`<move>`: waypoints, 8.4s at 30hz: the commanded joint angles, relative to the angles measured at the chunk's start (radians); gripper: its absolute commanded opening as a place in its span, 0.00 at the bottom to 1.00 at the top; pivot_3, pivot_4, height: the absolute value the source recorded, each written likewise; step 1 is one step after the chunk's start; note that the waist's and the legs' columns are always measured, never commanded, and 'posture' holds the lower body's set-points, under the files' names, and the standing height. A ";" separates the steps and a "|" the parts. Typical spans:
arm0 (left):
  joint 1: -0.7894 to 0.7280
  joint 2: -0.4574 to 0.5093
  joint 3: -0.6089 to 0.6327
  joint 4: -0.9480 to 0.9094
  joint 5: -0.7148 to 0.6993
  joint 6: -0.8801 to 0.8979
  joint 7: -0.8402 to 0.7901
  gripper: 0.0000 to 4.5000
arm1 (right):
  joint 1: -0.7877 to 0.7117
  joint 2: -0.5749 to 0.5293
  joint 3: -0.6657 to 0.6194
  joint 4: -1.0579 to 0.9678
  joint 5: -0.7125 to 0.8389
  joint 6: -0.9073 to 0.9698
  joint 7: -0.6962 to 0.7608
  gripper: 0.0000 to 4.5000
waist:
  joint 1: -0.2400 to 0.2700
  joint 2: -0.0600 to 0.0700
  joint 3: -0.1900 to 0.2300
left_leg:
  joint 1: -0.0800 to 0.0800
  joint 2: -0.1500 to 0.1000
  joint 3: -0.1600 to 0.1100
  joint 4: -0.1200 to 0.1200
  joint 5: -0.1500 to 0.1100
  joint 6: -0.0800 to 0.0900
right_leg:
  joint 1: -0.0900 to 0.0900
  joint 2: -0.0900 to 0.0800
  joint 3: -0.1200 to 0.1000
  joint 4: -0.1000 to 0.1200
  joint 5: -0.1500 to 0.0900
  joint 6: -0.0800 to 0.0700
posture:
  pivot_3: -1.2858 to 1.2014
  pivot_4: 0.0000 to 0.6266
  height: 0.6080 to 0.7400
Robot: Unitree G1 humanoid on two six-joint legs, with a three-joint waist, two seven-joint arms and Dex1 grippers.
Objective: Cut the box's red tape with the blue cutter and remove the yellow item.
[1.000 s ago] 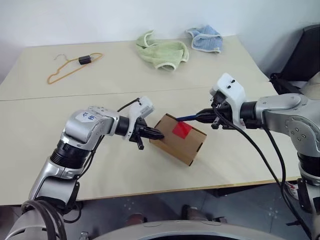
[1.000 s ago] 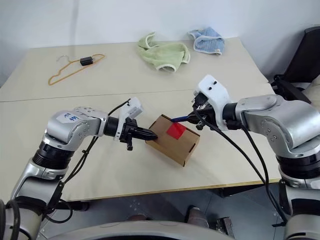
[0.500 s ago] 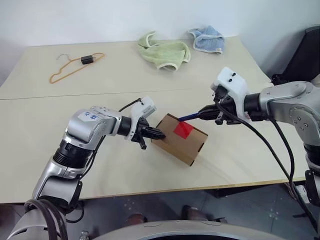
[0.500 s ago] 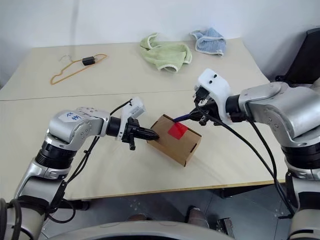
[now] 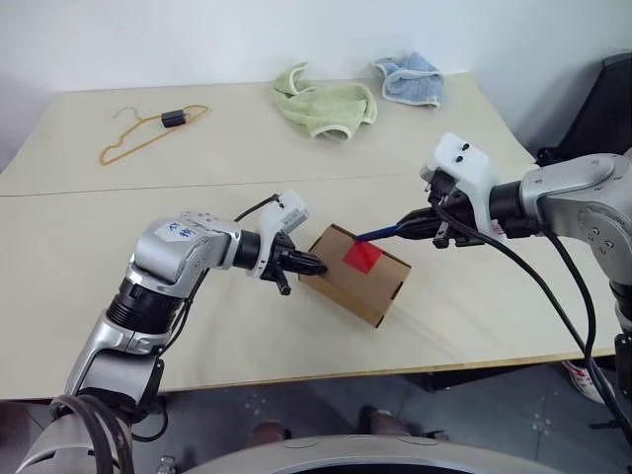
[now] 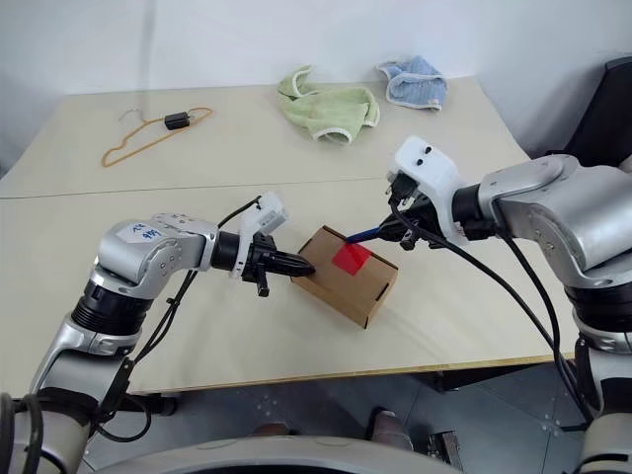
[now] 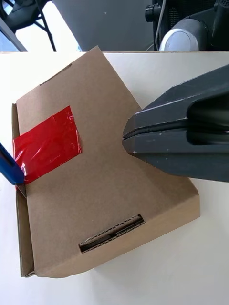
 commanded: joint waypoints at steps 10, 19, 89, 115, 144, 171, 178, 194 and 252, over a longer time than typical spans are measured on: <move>0.047 0.005 -0.018 0.005 0.034 0.022 0.054 0.00 | -0.019 -0.087 0.067 -0.031 -0.017 -0.023 0.127 0.03 | 0.000 0.000 0.000 | 0.000 0.000 0.000 0.000 0.000 0.000 | 0.000 0.000 0.000 0.000 0.000 0.000 | 0.52 0.24 1.00; 0.043 0.001 -0.018 0.019 0.041 0.024 0.064 0.00 | -0.027 -0.142 0.105 -0.035 -0.039 -0.037 0.201 0.03 | 0.005 0.000 0.000 | 0.000 0.000 0.000 0.000 0.000 0.000 | 0.000 0.000 0.000 0.000 0.000 0.000 | 0.52 0.24 1.00; 0.020 -0.050 -0.085 0.079 0.092 -0.012 0.142 0.00 | -0.231 -0.446 0.233 -0.050 0.089 0.154 0.482 0.03 | 0.011 -0.001 -0.001 | 0.000 0.000 -0.001 0.004 -0.002 0.000 | 0.002 0.000 0.000 -0.003 0.002 0.000 | 0.52 0.24 1.00; -0.043 -0.095 -0.153 0.143 0.108 -0.063 0.088 0.00 | 0.831 0.304 -0.575 0.194 -0.311 -0.784 -0.352 0.03 | 0.016 -0.002 -0.005 | 0.005 -0.001 -0.002 0.005 0.000 0.003 | 0.016 0.001 -0.001 -0.013 0.010 0.003 | 0.52 0.24 1.00; -0.192 -0.005 0.074 0.255 0.001 -0.013 -0.040 0.00 | 0.757 0.076 -0.504 -0.065 -0.223 -0.612 -0.219 0.71 | 0.004 -0.001 -0.001 | 0.002 0.000 -0.002 0.003 -0.001 0.005 | 0.012 0.002 -0.001 -0.017 0.011 0.003 | 0.52 0.24 1.00; 0.066 -0.117 0.079 0.051 -0.041 0.186 0.130 0.00 | 0.499 0.065 -0.056 -0.027 -0.235 -0.436 0.063 0.00 | 0.009 -0.001 0.001 | -0.006 0.000 0.000 0.005 -0.006 0.009 | 0.009 0.002 -0.002 -0.026 0.013 0.007 | 0.52 0.24 1.00; 0.047 -0.152 0.086 0.147 -0.006 0.100 0.171 0.00 | 0.478 0.118 -0.048 -0.072 -0.225 -0.368 0.023 0.00 | 0.009 -0.001 0.000 | -0.006 0.000 0.001 0.005 -0.006 0.008 | 0.009 0.002 -0.002 -0.026 0.014 0.008 | 0.52 0.24 1.00; 0.024 -0.099 0.077 0.202 0.035 0.019 0.144 0.00 | 0.481 0.140 -0.055 -0.020 -0.339 -0.354 -0.133 0.00 | 0.008 0.000 0.000 | -0.005 0.000 0.001 0.005 -0.006 0.008 | 0.009 0.002 -0.002 -0.026 0.014 0.008 | 0.52 0.24 1.00; -0.112 -0.014 -0.254 0.187 0.162 -0.186 -0.228 0.00 | 0.426 0.195 -0.210 -0.154 -0.110 0.140 -0.365 0.99 | 0.009 -0.001 -0.003 | -0.010 0.000 0.006 0.007 -0.006 0.009 | 0.001 0.002 0.001 -0.021 0.014 0.008 | 0.52 0.24 1.00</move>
